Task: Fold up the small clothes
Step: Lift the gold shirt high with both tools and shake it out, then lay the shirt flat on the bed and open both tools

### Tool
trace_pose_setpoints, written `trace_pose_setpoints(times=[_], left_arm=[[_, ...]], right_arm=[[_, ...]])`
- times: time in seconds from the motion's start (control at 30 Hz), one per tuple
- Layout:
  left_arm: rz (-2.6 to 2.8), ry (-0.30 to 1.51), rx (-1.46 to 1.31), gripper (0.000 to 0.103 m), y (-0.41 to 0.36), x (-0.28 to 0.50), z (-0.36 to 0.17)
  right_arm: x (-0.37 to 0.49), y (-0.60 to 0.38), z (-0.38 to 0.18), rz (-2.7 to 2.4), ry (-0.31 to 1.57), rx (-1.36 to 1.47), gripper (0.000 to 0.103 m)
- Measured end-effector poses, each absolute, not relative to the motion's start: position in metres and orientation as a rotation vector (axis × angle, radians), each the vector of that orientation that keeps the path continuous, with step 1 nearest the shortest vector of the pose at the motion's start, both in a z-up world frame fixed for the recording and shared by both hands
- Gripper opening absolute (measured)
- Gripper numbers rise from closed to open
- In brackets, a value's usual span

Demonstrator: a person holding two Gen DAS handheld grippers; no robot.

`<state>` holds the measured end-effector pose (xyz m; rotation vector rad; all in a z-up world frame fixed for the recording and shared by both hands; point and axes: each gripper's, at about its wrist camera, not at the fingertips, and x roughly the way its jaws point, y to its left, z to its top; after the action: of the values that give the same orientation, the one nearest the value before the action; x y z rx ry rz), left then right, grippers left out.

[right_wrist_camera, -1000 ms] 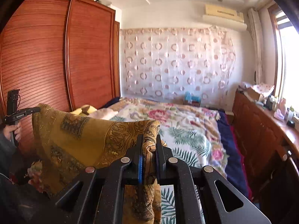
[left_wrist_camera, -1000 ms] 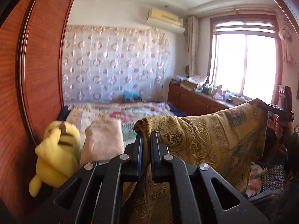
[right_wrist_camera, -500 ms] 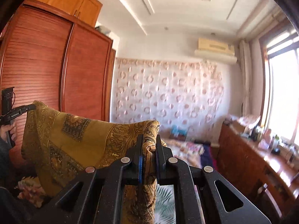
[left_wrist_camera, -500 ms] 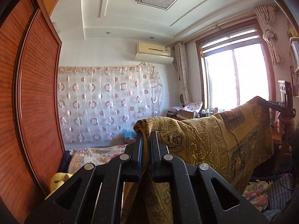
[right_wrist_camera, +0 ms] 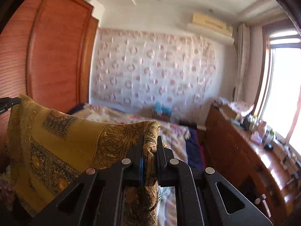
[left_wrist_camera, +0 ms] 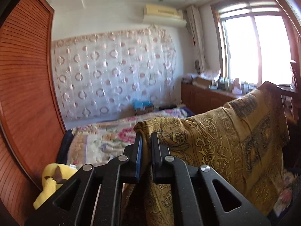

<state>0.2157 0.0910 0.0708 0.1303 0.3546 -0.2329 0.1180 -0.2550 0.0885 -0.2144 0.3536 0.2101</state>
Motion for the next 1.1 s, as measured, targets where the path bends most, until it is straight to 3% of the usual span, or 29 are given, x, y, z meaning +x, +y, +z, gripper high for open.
trace_pose_setpoints(times=[0.07,0.13,0.17,0.2,0.3,0.43,0.53,0.67,0.8,1.1], left_arm=[[-0.22,0.408,0.159,0.017,0.08,0.235,0.053],[-0.212,0.454,0.146,0.028,0.08,0.248,0.035],[-0.219,0.468,0.13,0.046,0.082,0.251,0.029],[-0.22,0.483,0.116,0.053,0.084,0.253,0.023],[-0.217,0.551,0.106,0.061,0.087,0.252,0.008],[-0.237,0.614,0.11,0.061,0.086,0.235,-0.011],[-0.265,0.655,0.086,0.077,0.084,0.228,-0.025],[-0.292,0.705,0.069,0.079,0.074,0.217,-0.044],[-0.287,0.759,0.072,0.079,0.063,0.208,-0.059],[-0.334,0.903,0.097,0.08,0.04,0.198,-0.099]], right_arm=[[0.155,-0.249,0.055,0.195,0.418,-0.191,0.01],[0.191,-0.24,0.017,0.178,0.53,-0.178,0.021],[0.204,-0.238,0.002,0.157,0.566,-0.173,0.022],[0.215,-0.237,-0.01,0.136,0.6,-0.163,0.025],[0.239,-0.233,-0.039,0.115,0.671,-0.149,0.042],[0.238,-0.237,-0.05,0.128,0.697,-0.128,0.043],[0.245,-0.253,-0.039,0.161,0.701,-0.117,0.043],[0.239,-0.278,-0.038,0.193,0.716,-0.107,0.043],[0.216,-0.294,-0.036,0.208,0.739,-0.097,0.051],[0.181,-0.333,-0.034,0.169,0.772,-0.028,0.051]])
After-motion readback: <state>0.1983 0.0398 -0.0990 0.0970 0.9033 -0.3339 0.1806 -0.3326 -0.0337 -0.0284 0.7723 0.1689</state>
